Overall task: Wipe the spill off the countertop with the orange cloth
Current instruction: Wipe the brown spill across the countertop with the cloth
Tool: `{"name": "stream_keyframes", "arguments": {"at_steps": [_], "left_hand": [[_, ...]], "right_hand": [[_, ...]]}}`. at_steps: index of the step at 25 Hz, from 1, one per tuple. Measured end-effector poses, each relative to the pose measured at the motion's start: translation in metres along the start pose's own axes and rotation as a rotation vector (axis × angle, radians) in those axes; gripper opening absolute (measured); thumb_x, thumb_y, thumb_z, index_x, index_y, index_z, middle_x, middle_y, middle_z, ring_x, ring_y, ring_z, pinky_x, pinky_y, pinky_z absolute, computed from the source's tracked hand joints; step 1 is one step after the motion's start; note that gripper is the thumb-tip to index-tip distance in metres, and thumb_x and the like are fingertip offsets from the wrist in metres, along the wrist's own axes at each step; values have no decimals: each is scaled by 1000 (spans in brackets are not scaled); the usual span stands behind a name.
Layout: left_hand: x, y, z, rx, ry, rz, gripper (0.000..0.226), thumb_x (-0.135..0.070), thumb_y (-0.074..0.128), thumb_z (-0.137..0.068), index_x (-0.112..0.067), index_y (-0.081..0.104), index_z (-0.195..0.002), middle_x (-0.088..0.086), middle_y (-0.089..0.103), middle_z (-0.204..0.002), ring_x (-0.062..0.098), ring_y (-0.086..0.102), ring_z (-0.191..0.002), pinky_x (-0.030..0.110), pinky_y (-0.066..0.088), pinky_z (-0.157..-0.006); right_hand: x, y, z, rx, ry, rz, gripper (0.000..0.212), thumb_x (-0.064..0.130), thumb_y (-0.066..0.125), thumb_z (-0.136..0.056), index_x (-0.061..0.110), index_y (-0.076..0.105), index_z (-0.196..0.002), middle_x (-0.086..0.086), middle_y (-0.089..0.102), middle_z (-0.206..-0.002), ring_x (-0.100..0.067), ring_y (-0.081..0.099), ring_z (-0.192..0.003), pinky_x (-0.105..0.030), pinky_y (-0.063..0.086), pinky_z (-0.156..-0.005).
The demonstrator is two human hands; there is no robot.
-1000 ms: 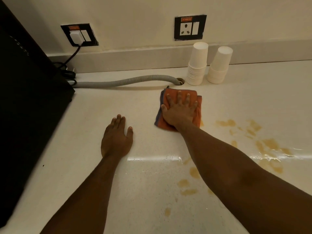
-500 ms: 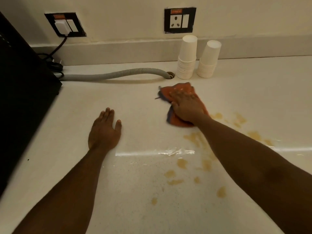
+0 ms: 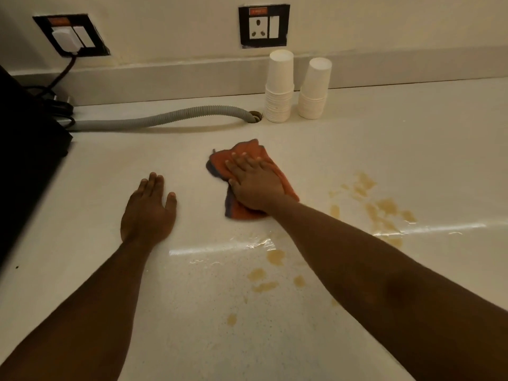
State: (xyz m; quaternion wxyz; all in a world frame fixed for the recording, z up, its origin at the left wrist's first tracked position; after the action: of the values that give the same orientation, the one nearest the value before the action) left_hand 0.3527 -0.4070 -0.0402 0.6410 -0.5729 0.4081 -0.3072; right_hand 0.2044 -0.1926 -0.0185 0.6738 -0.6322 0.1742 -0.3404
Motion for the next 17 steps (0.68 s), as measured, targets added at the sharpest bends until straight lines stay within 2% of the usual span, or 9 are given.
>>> {"name": "stream_keyframes", "arguments": {"at_steps": [1, 3, 8, 11, 14, 15, 17], "left_hand": [[1, 0, 0, -4, 9, 2, 63, -46, 20, -100, -15, 10, -154, 4, 7, -163, 19, 6, -150, 36, 8, -120], [2, 1, -2, -2, 20, 8, 63, -46, 21, -100, -15, 12, -154, 4, 9, -163, 20, 8, -150, 37, 9, -120], [4, 3, -2, -13, 16, -2, 63, -46, 20, -100, -15, 13, -154, 3, 10, -163, 20, 9, -150, 37, 9, -119], [2, 2, -2, -14, 14, 7, 62, -45, 21, -100, -15, 13, -154, 3, 10, -163, 21, 9, -150, 38, 10, -119], [-1, 1, 0, -29, 8, 1, 62, -43, 23, -100, -13, 15, -153, 5, 12, -163, 22, 10, -149, 38, 10, -119], [-1, 0, 0, -29, 6, 0, 62, -43, 23, -100, -12, 15, -153, 6, 12, -163, 22, 10, -149, 38, 10, -119], [-3, 0, 1, -18, 14, -7, 62, -43, 22, -100, -11, 14, -153, 6, 12, -163, 23, 10, -150, 38, 10, -120]], "right_hand": [[-10, -3, 2, 26, -49, -7, 57, 44, 21, -102, 27, 11, -155, 1, 8, -165, -21, 6, -151, -46, 5, -121], [-51, -13, 12, -7, -17, 3, 56, 45, 23, -101, 31, 14, -155, 4, 12, -165, -19, 10, -151, -46, 7, -121], [-192, -32, 80, -234, 417, 22, 54, 35, 33, -100, 22, 30, -152, -5, 28, -161, -26, 26, -146, -46, 17, -120], [-248, -34, 137, -296, 674, 8, 52, 31, 31, -102, 16, 31, -152, -10, 28, -160, -31, 27, -146, -50, 18, -119], [-254, -32, 150, -258, 916, -101, 58, 39, 24, -101, 16, 20, -154, -14, 18, -163, -35, 16, -148, -54, 8, -119], [-244, -33, 141, -251, 928, -113, 60, 41, 24, -100, 15, 19, -154, -16, 18, -162, -36, 15, -148, -55, 7, -118], [-209, -34, 115, -242, 830, -94, 61, 44, 28, -99, 15, 23, -153, -18, 23, -159, -38, 21, -146, -55, 10, -117]]}}
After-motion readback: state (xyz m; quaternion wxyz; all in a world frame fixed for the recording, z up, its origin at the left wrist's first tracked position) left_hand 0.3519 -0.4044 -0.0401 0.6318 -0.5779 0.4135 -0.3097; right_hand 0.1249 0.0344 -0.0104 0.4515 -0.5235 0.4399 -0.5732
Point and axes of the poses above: each hand's wrist, its own z-axis away from the middle knuckle, its own y-axis out of the palm, x = y × z, the point moved 1 cm from there along -z, towards the middle knuckle
